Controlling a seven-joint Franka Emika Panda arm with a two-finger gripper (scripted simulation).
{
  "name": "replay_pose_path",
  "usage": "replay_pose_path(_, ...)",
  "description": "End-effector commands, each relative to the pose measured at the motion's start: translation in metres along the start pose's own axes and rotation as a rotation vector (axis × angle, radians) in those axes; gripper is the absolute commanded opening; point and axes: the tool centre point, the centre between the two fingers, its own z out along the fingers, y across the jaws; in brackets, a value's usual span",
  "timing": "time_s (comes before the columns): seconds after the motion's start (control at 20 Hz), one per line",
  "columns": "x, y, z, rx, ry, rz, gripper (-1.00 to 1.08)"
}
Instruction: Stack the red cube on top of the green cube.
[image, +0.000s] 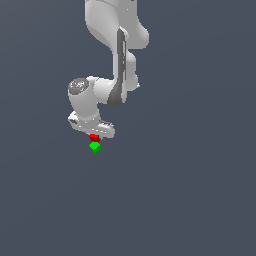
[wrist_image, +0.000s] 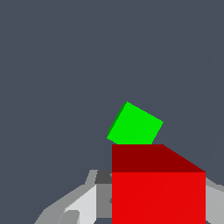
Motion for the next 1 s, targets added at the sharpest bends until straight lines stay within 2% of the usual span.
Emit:
replay_pose_path(0.0,0.011,0.001,0.007,0.0,0.001,0.0,-1.0)
replay_pose_path(0.3,0.025,0.002,0.017,0.0,0.001,0.0,-1.0)
replay_pose_path(0.6,0.029,0.002,0.019,0.0,0.001,0.0,-1.0)
replay_pose_path(0.65,0.029,0.002,0.019,0.0,0.001,0.0,1.0)
replay_pose_path(0.95,0.029,0.002,0.019,0.0,0.001,0.0,1.0)
